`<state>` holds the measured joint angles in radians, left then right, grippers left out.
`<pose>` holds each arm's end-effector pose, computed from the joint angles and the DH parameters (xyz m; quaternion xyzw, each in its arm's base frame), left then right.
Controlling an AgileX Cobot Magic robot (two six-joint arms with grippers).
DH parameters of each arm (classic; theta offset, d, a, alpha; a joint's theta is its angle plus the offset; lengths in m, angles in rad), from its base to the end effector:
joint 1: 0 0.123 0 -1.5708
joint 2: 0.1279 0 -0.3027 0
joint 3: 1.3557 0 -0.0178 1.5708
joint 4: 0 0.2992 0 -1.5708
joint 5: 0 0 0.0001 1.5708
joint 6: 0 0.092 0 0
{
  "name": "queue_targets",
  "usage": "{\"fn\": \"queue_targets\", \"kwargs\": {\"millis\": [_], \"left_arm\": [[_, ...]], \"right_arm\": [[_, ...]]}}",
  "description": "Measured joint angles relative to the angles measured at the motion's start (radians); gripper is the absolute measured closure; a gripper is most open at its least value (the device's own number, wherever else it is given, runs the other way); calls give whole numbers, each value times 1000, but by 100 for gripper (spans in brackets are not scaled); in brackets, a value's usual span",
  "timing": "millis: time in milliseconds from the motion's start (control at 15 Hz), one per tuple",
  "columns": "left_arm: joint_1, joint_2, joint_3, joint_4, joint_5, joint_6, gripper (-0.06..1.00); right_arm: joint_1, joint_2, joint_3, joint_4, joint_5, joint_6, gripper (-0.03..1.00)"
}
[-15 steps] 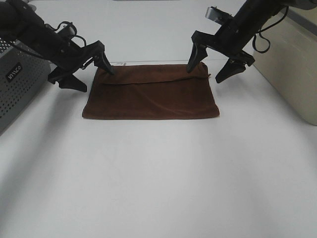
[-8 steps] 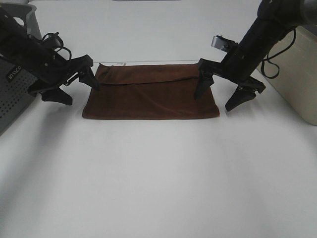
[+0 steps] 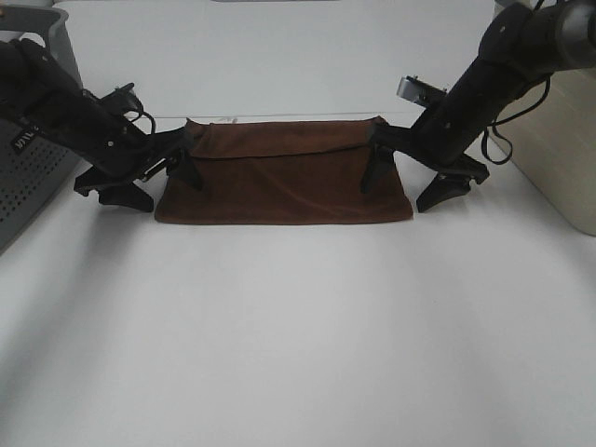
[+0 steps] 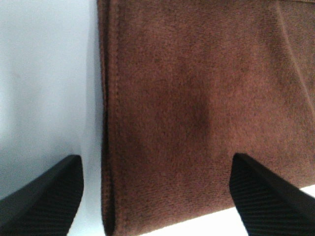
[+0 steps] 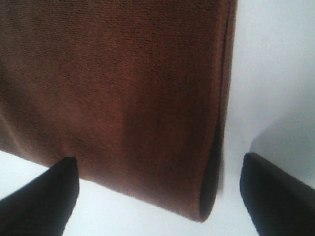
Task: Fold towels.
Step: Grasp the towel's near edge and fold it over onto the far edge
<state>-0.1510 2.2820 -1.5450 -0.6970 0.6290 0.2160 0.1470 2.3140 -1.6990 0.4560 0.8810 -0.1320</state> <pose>0.4972 -0.1109 0.0803 -0.0702 0.9588 -0.2344 0.1444 0.5073 0.1067 0.0981 -0.0070 0.9795 0.1860 0.0774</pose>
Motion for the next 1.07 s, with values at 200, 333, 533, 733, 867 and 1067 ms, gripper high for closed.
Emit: {"fn": "queue_targets", "kwargs": {"millis": [200,333,533,733,867,1067], "left_arm": [[-5,47,-61,-18,21,2,24],[-7,59,-73,-19,39,3,40],[-7,71,-72,-11,54,3,87],[-7,61,-72,18,95,3,94],[-7,19,-59,76,152,-12,94],[-7,-75,66,114,171,-20,94]], "right_arm": [[0,22,0,47,-27,-30,23],[0,39,-1,110,-48,-49,41],[0,57,-1,120,-60,-48,87],[0,47,-1,85,-38,-7,97],[0,7,18,59,8,22,97],[19,-92,175,57,8,26,97]]}}
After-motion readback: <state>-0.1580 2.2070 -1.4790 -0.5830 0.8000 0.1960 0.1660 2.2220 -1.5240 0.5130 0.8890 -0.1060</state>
